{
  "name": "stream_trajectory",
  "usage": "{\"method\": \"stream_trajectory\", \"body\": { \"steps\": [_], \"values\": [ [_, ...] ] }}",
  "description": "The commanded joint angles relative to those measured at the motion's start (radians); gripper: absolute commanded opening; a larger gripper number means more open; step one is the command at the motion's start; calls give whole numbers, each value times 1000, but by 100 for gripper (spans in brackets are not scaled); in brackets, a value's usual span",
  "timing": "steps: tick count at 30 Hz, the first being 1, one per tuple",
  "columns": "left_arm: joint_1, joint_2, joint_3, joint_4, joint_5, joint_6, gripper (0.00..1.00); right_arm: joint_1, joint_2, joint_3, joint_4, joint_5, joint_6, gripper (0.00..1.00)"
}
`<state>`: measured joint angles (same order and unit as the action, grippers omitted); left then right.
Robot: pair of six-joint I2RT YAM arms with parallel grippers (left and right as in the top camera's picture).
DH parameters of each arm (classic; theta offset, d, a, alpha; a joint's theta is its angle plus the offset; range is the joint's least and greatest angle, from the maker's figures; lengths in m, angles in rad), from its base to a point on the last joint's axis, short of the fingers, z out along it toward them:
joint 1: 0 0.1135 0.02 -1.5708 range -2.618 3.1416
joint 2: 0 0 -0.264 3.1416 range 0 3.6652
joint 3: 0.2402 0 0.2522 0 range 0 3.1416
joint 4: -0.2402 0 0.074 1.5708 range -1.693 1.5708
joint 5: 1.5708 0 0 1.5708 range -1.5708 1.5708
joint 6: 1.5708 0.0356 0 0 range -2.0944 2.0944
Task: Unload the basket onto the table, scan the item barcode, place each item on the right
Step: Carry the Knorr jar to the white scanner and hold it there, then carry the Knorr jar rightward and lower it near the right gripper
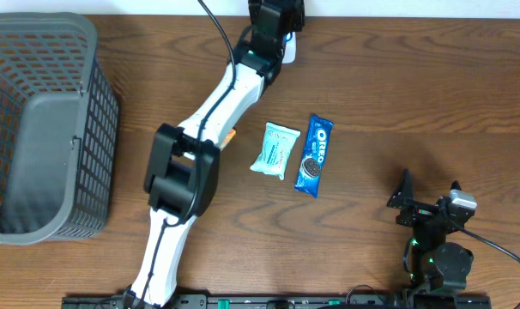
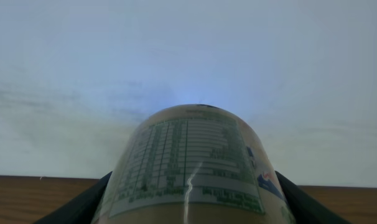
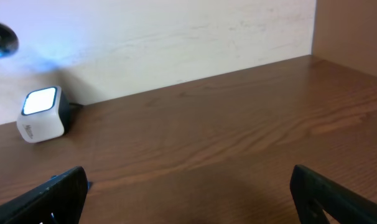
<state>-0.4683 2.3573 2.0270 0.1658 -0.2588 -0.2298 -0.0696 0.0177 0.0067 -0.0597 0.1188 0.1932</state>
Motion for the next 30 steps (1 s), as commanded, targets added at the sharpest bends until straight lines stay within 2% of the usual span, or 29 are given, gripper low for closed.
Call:
{"method": "stream_trajectory", "body": {
  "steps": [1, 8, 18, 30],
  "values": [
    [6, 42, 6, 56, -51, 47, 33, 5, -2, -1, -4, -5, -11, 99],
    [32, 128, 6, 171, -49, 46, 33, 5, -2, -1, -4, -5, -11, 99],
    [31, 139, 6, 171, -49, 50, 33, 5, -2, -1, -4, -5, -11, 99],
    [-118, 92, 6, -101, 130, 62, 33, 5, -2, -1, -4, -5, -11, 99]
  ]
}}
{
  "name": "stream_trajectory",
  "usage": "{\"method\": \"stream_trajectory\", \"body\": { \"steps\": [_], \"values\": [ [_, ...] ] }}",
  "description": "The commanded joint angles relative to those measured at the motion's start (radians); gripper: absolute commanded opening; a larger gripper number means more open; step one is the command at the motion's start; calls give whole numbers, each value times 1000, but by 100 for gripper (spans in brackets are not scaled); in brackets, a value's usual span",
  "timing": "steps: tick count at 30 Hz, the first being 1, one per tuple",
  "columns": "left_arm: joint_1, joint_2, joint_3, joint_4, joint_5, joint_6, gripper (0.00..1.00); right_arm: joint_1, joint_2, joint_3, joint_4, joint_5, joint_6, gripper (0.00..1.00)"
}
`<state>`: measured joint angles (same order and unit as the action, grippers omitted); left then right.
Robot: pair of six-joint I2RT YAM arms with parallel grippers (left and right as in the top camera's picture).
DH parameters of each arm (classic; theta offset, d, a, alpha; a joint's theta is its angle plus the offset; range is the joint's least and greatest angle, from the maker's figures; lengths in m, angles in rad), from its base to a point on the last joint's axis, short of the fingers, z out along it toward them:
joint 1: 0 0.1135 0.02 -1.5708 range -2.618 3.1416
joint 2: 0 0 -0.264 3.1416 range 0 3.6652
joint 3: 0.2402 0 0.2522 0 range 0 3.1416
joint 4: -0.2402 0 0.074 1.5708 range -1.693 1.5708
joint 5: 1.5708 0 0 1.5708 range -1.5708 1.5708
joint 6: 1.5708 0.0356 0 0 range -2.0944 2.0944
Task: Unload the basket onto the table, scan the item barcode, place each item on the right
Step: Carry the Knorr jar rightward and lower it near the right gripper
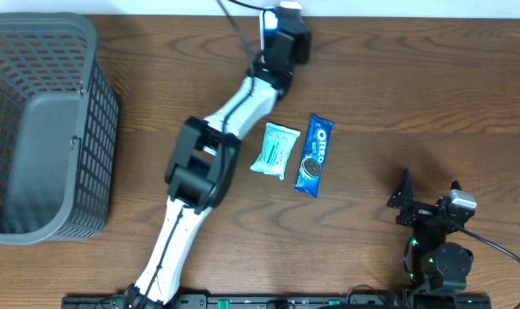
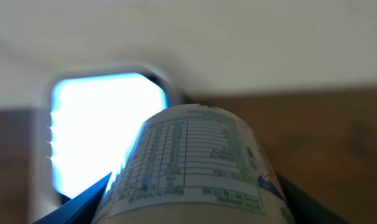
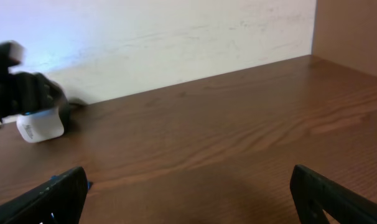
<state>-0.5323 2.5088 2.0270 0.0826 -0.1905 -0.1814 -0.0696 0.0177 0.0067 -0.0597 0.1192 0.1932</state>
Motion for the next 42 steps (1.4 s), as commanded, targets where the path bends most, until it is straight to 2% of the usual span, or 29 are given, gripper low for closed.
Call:
{"method": "stream_trajectory", "body": {
  "steps": [1, 5, 16, 24, 33, 34, 36, 42],
  "values": [
    [-71, -59, 6, -38, 75, 13, 33, 5, -2, -1, -4, -6, -11, 99],
    [-137, -59, 6, -110, 132, 13, 33, 5, -2, -1, -4, -6, -11, 99],
    [-255, -59, 6, -393, 144, 13, 34, 5, -2, -1, -4, -6, -11, 99],
    [-262, -62, 25, -596, 393, 13, 40, 5, -2, -1, -4, -6, -11, 99],
    [-298, -124, 29, -724, 500, 44, 40, 5, -2, -1, -1, 6, -11, 99],
    [-305, -132, 29, -735, 500, 49, 41, 5, -2, -1, 0, 6, -11, 99],
    [-321, -148, 29, -753, 500, 58, 57, 5, -2, -1, 22, 5, -7, 99],
    [-351, -225, 29, -765, 492, 99, 90, 5, -2, 55, 59, -133, -30, 99]
  ]
}}
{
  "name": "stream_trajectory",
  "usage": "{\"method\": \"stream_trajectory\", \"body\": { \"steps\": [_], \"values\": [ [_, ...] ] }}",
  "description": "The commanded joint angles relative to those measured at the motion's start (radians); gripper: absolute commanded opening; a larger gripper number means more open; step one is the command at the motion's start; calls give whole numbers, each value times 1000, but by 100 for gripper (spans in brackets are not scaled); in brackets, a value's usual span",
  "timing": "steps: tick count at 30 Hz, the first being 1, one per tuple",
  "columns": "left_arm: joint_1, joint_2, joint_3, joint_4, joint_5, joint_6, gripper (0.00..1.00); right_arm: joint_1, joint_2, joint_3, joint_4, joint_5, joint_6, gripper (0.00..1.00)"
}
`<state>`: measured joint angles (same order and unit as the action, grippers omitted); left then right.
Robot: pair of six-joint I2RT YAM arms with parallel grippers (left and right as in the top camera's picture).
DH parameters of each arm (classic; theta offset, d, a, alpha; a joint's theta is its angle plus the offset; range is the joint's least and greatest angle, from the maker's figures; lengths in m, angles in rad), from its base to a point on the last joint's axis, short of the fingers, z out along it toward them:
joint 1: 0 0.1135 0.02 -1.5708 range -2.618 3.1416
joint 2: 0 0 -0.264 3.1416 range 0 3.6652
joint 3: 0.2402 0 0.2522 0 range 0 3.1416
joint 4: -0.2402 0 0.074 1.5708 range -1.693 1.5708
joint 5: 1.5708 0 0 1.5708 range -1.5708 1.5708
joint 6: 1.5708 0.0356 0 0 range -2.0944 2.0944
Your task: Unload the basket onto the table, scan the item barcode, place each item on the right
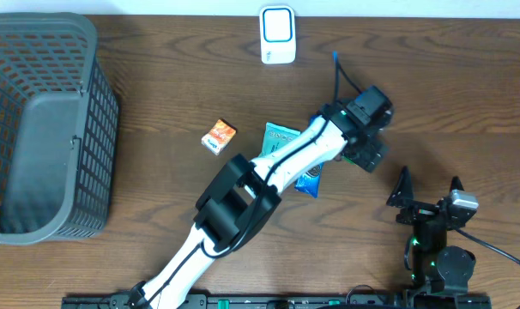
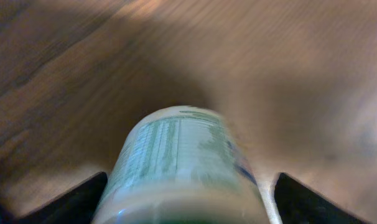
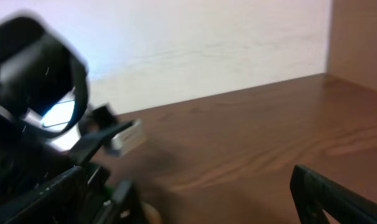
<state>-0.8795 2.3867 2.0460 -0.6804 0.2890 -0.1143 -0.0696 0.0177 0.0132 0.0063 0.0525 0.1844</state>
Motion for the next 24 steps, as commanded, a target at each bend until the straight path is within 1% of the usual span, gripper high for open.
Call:
{"method": "stream_trajectory", "body": {
  "steps": [1, 2, 5, 7, 11, 13, 16, 19, 21, 24],
  "values": [
    [-3, -123, 10, -4, 13, 32, 94, 5, -2, 72, -27, -66, -22, 99],
    [-3, -145, 10, -4, 13, 32, 99, 5, -2, 105, -60, -66, -22, 99],
    [3, -219, 10, -4, 10, 32, 98, 5, 2, 227, -225, -61, -22, 99],
    [6, -272, 10, -9, -29, 32, 98, 5, 15, 316, -354, -57, -10, 99],
    [16, -406, 10, -42, -252, 32, 98, 5, 99, 504, -608, -92, 29, 99],
    [26, -471, 10, -59, -330, 32, 98, 5, 153, 595, -710, -226, 28, 99],
    [53, -581, 10, -94, -410, 32, 98, 5, 195, 671, -746, -417, 27, 99],
    [99, -698, 10, -126, -488, 32, 98, 5, 198, 679, -730, -439, 46, 99],
    [148, -792, 10, -135, -524, 32, 98, 5, 212, 676, -673, -439, 89, 99],
    [215, -912, 10, -121, -538, 70, 98, 5, 272, 678, -641, -395, 117, 99]
  ]
}}
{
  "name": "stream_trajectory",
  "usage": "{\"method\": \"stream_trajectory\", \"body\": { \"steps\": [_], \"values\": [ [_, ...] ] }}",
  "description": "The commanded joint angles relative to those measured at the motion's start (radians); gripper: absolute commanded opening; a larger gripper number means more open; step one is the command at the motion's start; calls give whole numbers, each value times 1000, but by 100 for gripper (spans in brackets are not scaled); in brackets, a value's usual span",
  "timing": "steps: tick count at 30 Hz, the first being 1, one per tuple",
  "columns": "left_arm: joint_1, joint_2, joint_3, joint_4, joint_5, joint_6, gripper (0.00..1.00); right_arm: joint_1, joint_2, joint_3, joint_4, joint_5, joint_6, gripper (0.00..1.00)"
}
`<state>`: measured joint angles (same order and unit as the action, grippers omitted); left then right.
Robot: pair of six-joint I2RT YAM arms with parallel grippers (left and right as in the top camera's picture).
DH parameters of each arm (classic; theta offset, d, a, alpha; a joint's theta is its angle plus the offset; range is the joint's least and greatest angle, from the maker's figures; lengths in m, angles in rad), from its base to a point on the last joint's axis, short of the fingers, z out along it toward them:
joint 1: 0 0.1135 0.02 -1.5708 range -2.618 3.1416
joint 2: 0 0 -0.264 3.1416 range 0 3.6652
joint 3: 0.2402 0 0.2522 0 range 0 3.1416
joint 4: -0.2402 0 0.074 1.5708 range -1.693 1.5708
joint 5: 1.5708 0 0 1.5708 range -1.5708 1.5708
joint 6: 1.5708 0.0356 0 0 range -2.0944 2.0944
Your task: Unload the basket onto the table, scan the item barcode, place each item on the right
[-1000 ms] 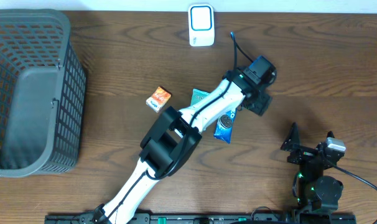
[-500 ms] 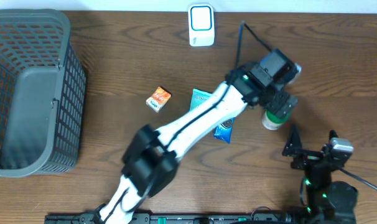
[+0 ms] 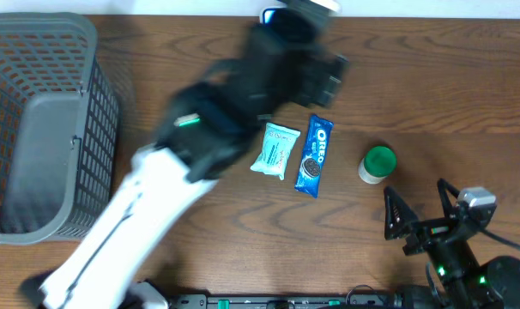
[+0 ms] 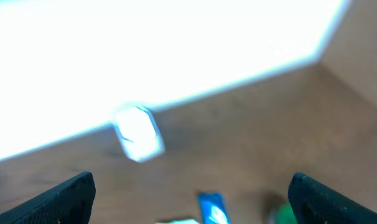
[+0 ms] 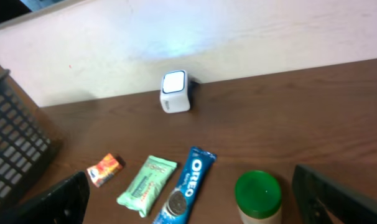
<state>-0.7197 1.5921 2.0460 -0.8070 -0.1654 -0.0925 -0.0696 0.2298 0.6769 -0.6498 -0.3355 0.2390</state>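
Observation:
A cream jar with a green lid point(image 3: 379, 163) stands upright on the table, right of the blue Oreo pack point(image 3: 313, 156); it also shows as the jar point(image 5: 258, 194) in the right wrist view. The white scanner point(image 5: 175, 91) sits lit at the back edge. My left gripper point(image 4: 191, 182) is open and empty, raised and blurred, looking down on the scanner point(image 4: 137, 132). My right gripper point(image 5: 190, 177) is open and empty, near the front right, just short of the jar.
A mint-green packet point(image 3: 275, 150) lies left of the Oreo pack, and a small orange box point(image 5: 104, 169) lies further left. A grey mesh basket point(image 3: 37, 120) fills the left end. The blurred left arm point(image 3: 208, 129) crosses the middle of the overhead view.
The left gripper has let go of the jar, which now stands right of the Oreo pack. The left arm has pulled up and back to the left. The right wrist now looks down on the items.
The left gripper held the jar at the back by the scanner, then right in front of its lit face. Then it held the jar low, right of the Oreo pack. Now the jar stands there alone and both grippers are open.

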Motion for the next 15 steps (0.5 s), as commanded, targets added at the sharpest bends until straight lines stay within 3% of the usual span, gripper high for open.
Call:
{"method": "stream_trajectory", "body": {
  "steps": [1, 7, 11, 15],
  "values": [
    [74, -154, 10, 14, -84, 70, 98, 5, 99, 16, 19, 36, 98, 99],
    [144, -349, 10, 105, -198, 200, 98, 6, 522, 175, -58, 120, 217, 99],
    [147, -438, 10, 237, -344, 284, 98, 6, 867, 499, -346, 273, 280, 99],
    [147, -493, 10, 296, -397, 283, 98, 6, 1130, 818, -630, 218, 278, 99]
  ]
}}
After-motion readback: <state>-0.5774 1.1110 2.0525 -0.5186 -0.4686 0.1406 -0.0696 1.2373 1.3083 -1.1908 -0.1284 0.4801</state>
